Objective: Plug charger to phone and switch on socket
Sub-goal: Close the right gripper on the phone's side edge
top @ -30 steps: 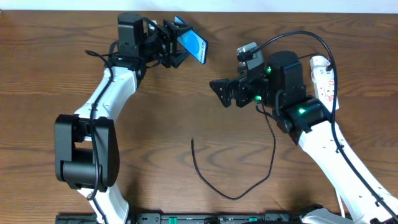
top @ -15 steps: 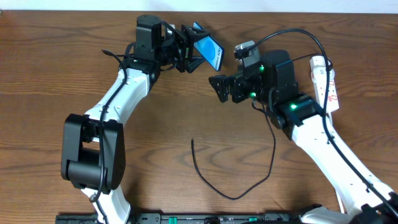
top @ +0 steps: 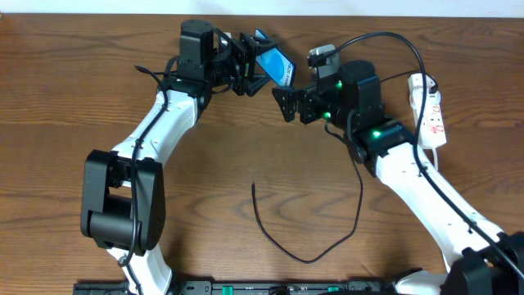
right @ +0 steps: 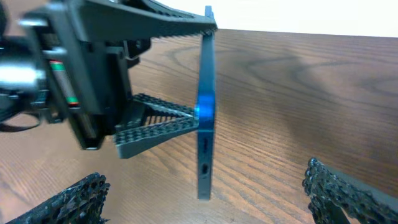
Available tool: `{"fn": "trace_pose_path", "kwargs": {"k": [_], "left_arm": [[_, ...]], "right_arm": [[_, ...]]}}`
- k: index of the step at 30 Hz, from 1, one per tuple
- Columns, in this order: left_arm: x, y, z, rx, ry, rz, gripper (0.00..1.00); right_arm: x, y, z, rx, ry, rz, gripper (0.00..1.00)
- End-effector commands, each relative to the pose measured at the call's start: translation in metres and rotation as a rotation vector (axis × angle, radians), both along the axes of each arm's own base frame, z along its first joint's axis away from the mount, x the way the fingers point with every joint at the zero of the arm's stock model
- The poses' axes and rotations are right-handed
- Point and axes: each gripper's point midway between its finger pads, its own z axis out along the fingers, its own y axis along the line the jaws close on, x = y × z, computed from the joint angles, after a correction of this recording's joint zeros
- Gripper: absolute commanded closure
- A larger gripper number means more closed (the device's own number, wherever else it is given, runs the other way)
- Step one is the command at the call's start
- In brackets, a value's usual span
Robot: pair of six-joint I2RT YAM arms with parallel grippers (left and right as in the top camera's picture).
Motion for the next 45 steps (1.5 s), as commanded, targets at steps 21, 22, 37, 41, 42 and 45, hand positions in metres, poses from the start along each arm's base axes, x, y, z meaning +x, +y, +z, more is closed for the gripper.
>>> {"fn": "trace_pose_path", "kwargs": {"k": [21,22,37,41,42,45], "left_arm": [[-0.017,-0.029,0.028,-0.033,-0.050,-0.078,0.93],[-0.018,-0.031,0.028,-0.033,-0.050,-0.081,0.93],[-0.024,-0.037,0.029,-0.041,-0.049,-0.109,0.93],[-0.024,-0.037,0.029,-0.042,-0.048,-0.109,0.93],[-0.024,-0.037,0.029,-0.041,-0.048,-0.109,0.93],[-0.024,-0.037,0.029,-0.042,-0.048,-0.109,0.93]], "right_arm": [[0.020,0.007,-0.005,0.035,-0.013,-0.040,0.05],[0.021,0.007,-0.005,0.035,-0.014,-0.041,0.06],[0.022,0.004,-0.005,0.027,-0.017,-0.058,0.29],[0.022,0.004,-0.005,0.033,-0.013,-0.061,0.39],[0.023,0.004,-0.005,0.032,-0.013,-0.062,0.41],[0.023,0.004,-0.005,0.031,-0.014,-0.064,0.45]]}}
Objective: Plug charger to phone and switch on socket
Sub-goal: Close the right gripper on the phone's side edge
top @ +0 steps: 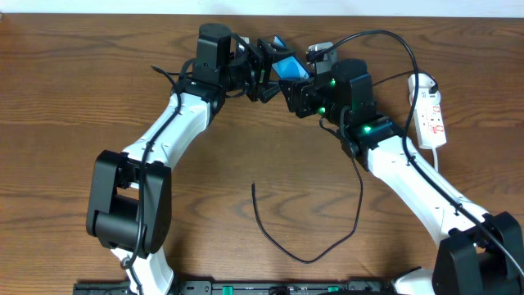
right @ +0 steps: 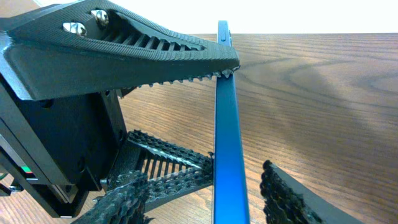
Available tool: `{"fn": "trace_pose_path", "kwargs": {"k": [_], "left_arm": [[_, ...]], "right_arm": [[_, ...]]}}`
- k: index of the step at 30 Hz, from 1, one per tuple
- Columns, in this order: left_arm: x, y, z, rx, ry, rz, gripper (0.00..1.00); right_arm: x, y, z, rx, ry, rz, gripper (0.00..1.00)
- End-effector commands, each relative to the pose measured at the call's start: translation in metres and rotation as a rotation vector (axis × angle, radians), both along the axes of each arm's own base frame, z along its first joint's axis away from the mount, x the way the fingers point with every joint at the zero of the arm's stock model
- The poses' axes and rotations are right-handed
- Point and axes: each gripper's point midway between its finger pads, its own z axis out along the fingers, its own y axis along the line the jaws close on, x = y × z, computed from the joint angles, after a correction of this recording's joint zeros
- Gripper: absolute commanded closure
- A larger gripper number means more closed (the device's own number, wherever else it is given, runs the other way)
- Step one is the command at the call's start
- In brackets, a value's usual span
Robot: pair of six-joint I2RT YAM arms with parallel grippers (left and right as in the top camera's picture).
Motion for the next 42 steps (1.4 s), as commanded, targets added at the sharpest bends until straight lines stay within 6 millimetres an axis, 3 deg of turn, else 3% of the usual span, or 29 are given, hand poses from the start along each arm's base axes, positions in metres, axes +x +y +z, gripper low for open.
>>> {"fn": "trace_pose_path", "kwargs": {"k": [1,27,42], "left_arm": [[-0.004,-0.002,0.028,-0.037,-0.051,-0.027,0.93],[-0.009,-0.012,0.030,-0.042,-0.060,-0.051,0.93],[-0.009,-0.012,0.030,-0.042,-0.061,-0.051,0.93]], "right_arm": [[0.004,0.003,0.009,0.008,-0.017,-0.008,0.46],[0.004,0.002,0.009,0.006,-0.017,-0.010,0.80],[0.004,0.002,0.009,0.007,-0.017,-0.011,0.91]]}}
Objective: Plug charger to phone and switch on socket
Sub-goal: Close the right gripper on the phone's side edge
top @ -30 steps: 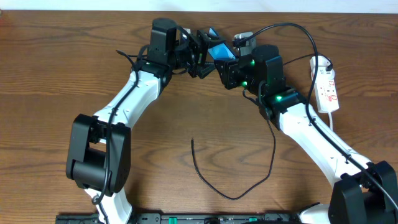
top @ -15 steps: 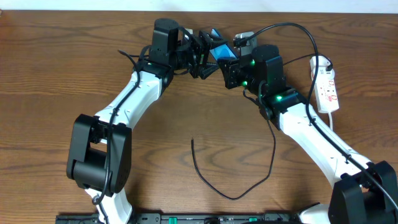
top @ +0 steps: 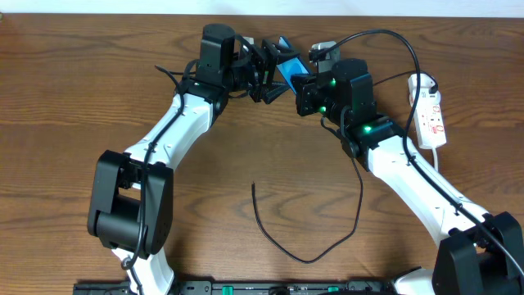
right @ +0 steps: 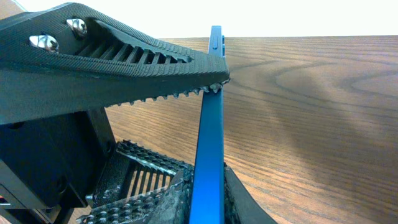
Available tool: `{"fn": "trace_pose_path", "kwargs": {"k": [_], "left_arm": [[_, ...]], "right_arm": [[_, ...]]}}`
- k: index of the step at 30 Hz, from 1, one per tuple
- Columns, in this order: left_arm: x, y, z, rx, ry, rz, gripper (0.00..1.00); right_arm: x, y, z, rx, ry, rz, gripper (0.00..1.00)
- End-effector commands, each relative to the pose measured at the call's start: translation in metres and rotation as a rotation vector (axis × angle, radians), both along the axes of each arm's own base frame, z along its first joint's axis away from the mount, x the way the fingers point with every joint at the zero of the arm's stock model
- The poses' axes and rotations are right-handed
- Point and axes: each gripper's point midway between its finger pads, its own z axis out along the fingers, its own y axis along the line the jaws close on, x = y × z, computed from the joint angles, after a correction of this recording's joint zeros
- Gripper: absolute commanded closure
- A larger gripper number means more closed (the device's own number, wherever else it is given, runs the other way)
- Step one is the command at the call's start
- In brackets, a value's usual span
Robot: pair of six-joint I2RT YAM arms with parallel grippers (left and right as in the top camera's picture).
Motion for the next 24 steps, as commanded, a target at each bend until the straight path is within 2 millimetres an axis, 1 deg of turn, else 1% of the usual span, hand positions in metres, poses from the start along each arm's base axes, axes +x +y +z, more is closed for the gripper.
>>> {"fn": "trace_pose_path", "kwargs": {"k": [1,6,8,15,17,18,19,21,23,24], "left_arm": [[-0.0037,-0.0026,0.0272,-0.033,-0.049,-0.022,0.93],[-0.0038,-0.0026,0.0271,-0.033,-0.049,-0.023,0.93],[-0.0038,-0.0026,0.0271,-0.033,-0.049,-0.023,0.93],[-0.0038,-0.0026,0.0271,-0.033,-0.049,-0.023,0.93],[-0.0038,-0.0026,0.0271,-0.033,-0.049,-0.023,0.91],[-0.0038,-0.0026,0.0271,-0.033,-0.049,-0.023,0.83],[-0.0038,-0.0026,0.0271,-0.033,-0.049,-0.023,0.72],[-0.0037,-0.0026,0.0271,-0.033,-0.049,-0.022,0.39],[-0.0037,-0.0026,0.0271,-0.033,-0.049,-0.022,0.17],[-0.0038,-0.0026,0.0271,-0.033,-0.049,-0.023,0.08]], "right_arm": [[-0.0006,0.0090,0.0096,0.023,-0.011,0.032,0.93],[-0.0006,0.0091,0.0096,0.023,-0.011,0.032,0.95],[-0.0006,0.0090,0.0096,0.023,-0.011,0.032,0.99],[-0.0007,0.0091,0.0095,0.023,-0.010,0.032,0.99],[-0.0006,0.0091,0.0096,0.023,-0.011,0.032,0.99],[-0.0007,0.0091,0.0095,0.023,-0.010,0.032,0.99],[-0.0006,0.0091,0.0096,0.023,-0.011,0.032,0.99],[-0.0007,0.0091,0.0095,0.023,-0.010,0.032,0.99],[-0.0007,0.0091,0.0095,0.023,-0.010,0.032,0.99],[-0.0006,0.0090,0.0095,0.022,-0.011,0.032,0.99]]}}
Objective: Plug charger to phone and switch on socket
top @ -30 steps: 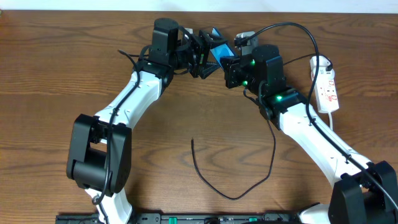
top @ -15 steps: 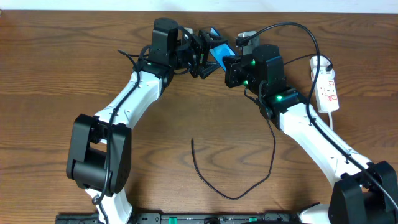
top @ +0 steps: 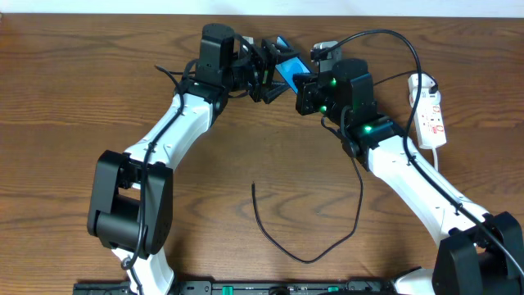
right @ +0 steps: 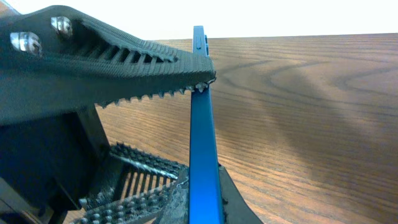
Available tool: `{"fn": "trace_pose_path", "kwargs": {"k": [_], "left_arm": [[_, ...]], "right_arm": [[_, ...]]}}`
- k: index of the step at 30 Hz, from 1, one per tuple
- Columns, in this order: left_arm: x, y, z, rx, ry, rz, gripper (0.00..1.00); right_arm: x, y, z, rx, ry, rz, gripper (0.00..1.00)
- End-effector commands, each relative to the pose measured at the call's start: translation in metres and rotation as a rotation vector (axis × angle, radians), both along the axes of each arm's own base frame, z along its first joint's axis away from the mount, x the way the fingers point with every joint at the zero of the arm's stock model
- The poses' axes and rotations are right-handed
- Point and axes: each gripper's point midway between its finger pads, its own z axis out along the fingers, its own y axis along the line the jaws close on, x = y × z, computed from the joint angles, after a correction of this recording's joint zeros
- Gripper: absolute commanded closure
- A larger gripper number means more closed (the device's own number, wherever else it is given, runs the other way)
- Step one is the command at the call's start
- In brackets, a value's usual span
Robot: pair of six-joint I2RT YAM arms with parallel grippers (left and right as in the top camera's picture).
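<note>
The blue phone (top: pixel 287 67) is held on edge above the back of the table between both arms. My left gripper (top: pixel 270 70) is shut on it from the left, and one of its toothed fingers (right: pixel 124 62) presses the phone's upper edge. My right gripper (top: pixel 301 82) is shut on the phone's lower part from the right. In the right wrist view the phone (right: pixel 199 124) shows as a thin blue strip, with the right gripper (right: pixel 202 199) closed round its bottom. The black charger cable (top: pixel 307 258) lies loose on the table, its free end (top: pixel 254 188) near the middle.
A white power strip (top: pixel 429 111) lies at the right back of the wooden table (top: pixel 74 98). A thick black cord (top: pixel 385 37) arches from near the strip to the right wrist. The charger cable runs up under the right arm.
Almost nothing has changed. In the right wrist view the phone's edge stands slightly further left. Both grippers remain shut on the phone.
At first my left gripper held the phone up and my right gripper stood open a short way to its right. Then both had moved toward the back, the right fingers open on either side of the phone's lower edge. After that they were shut on it, as now.
</note>
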Motion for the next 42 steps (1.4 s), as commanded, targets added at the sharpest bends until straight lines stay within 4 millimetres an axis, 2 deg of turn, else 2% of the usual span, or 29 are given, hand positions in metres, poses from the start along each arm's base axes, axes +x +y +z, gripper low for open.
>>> {"fn": "trace_pose_path", "kwargs": {"k": [1,16,24,31,37,42], "left_arm": [[-0.004,-0.003,0.027,-0.032,-0.049,-0.024,0.08],[-0.007,-0.002,0.028,-0.044,-0.045,-0.047,0.07],[-0.005,0.010,0.031,-0.062,-0.040,-0.055,0.07],[0.011,0.045,0.033,-0.071,-0.043,-0.002,0.07],[0.022,0.081,0.036,-0.091,-0.042,0.035,0.07],[0.026,0.098,0.037,-0.100,-0.044,0.049,0.07]], "right_arm": [[-0.002,0.012,0.010,0.018,-0.016,0.053,0.99],[0.012,-0.015,0.011,0.019,-0.021,-0.008,0.99],[0.020,-0.035,0.012,0.029,-0.018,-0.057,0.99],[0.024,-0.045,0.012,0.100,0.021,-0.102,0.99],[0.021,-0.033,0.025,0.253,0.067,-0.066,0.99],[0.017,-0.018,0.042,0.441,0.134,-0.042,0.99]]}}
